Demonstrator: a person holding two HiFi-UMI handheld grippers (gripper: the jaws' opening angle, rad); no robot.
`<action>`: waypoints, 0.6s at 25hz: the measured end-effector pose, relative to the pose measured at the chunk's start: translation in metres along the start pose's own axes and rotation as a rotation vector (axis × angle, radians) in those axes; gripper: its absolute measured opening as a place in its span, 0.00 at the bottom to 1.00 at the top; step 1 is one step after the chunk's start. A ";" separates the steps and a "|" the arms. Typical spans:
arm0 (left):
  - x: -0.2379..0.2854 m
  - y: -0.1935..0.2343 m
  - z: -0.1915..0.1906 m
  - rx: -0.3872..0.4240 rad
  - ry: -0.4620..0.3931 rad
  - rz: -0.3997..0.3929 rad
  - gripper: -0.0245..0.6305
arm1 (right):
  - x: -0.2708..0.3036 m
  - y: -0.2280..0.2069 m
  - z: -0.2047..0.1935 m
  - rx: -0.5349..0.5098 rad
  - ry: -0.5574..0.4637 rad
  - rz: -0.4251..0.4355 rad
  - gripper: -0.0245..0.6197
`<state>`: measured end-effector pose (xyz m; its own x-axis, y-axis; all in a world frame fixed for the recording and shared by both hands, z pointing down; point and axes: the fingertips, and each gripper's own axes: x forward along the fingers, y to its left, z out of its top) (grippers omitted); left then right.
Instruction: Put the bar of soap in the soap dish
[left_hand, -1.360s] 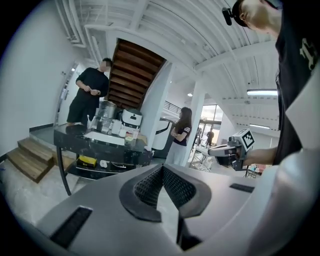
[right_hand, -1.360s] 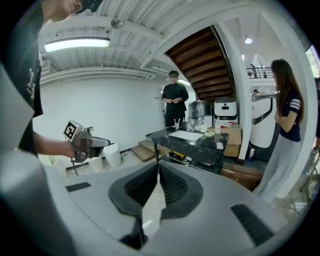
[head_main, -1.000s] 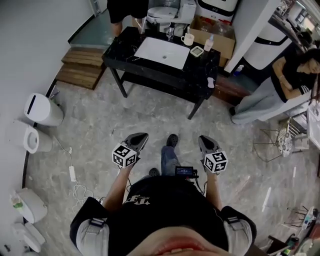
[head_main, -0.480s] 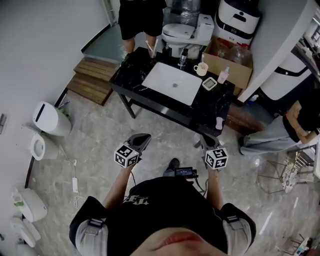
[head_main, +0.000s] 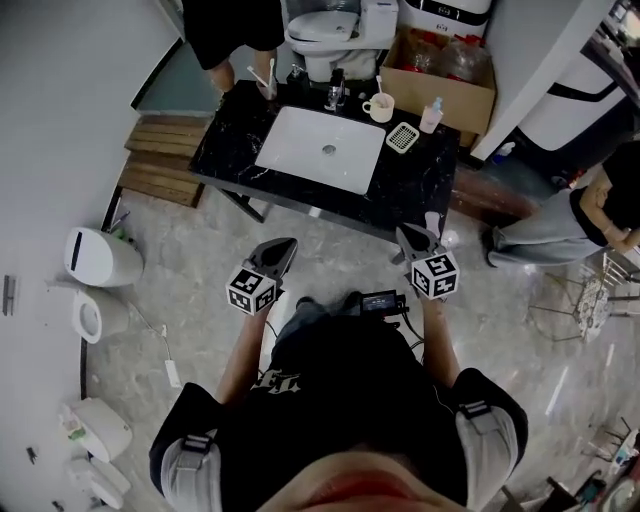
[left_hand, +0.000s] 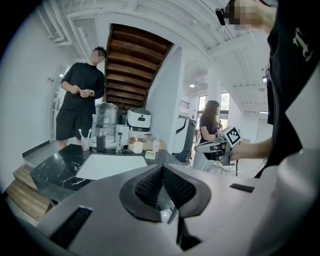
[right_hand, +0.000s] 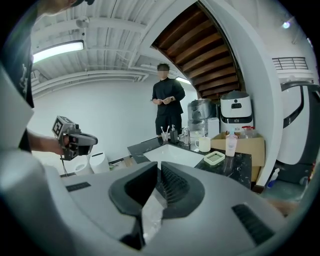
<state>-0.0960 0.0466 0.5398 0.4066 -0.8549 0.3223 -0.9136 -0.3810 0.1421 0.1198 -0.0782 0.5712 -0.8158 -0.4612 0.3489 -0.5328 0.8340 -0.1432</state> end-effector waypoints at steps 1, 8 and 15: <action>0.007 0.003 0.002 0.002 0.004 -0.010 0.05 | 0.002 -0.003 0.000 0.010 0.003 -0.002 0.05; 0.069 0.028 0.005 0.006 0.036 -0.156 0.05 | 0.019 -0.029 0.011 0.087 -0.001 -0.052 0.05; 0.146 0.067 0.037 0.050 0.036 -0.333 0.05 | 0.047 -0.066 0.022 0.135 0.015 -0.209 0.05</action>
<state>-0.0981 -0.1167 0.5615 0.6816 -0.6678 0.2991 -0.7290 -0.6549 0.1991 0.1119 -0.1615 0.5764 -0.6815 -0.6141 0.3980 -0.7159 0.6723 -0.1884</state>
